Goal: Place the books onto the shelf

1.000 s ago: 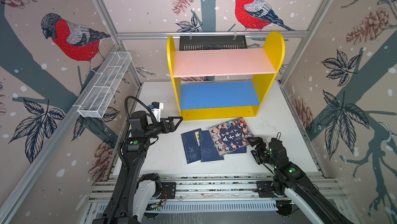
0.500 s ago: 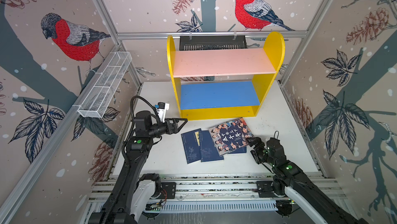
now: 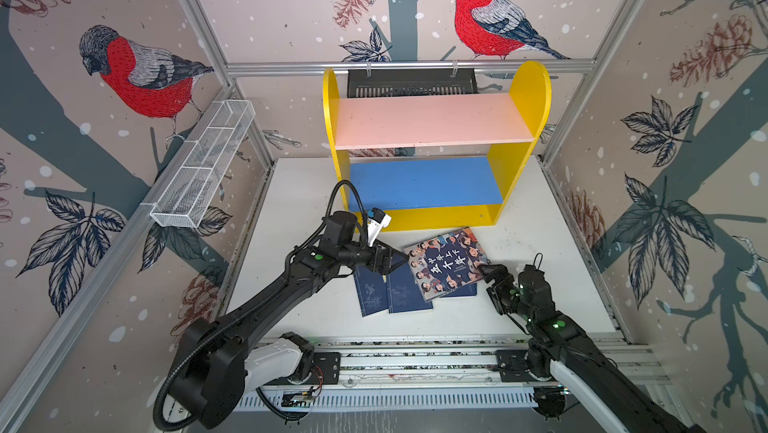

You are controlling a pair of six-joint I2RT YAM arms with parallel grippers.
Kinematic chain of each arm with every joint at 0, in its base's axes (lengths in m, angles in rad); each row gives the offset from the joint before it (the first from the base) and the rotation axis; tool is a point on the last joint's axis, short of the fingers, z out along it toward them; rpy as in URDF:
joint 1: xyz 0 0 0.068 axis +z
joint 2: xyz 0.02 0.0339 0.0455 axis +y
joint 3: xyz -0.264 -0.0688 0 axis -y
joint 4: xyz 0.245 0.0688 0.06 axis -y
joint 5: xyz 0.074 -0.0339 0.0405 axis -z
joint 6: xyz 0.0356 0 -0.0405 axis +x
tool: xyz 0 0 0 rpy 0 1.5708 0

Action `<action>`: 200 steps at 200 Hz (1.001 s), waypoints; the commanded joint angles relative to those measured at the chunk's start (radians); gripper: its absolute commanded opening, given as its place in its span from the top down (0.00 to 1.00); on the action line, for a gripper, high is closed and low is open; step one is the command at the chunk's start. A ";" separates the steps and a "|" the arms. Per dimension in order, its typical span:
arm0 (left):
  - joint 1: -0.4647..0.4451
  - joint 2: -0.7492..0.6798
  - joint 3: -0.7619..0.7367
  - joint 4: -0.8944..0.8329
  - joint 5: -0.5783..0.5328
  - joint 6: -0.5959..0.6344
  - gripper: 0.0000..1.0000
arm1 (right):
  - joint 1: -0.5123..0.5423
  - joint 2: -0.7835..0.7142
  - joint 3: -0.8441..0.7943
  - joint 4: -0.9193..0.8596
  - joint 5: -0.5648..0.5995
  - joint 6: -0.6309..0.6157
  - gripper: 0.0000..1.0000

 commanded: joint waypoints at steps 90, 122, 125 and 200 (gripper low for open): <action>-0.192 0.272 0.002 0.336 -0.542 0.122 0.19 | -0.012 -0.002 -0.031 -0.126 0.016 -0.063 0.09; -0.192 0.342 0.019 0.392 -0.543 0.126 0.19 | -0.019 0.005 -0.033 -0.107 0.016 -0.069 0.09; -0.192 0.346 0.018 0.399 -0.538 0.125 0.19 | -0.021 0.006 -0.033 -0.105 0.016 -0.070 0.09; -0.192 0.470 0.072 0.404 -0.501 0.083 0.19 | -0.040 0.053 -0.024 -0.064 -0.002 -0.105 0.09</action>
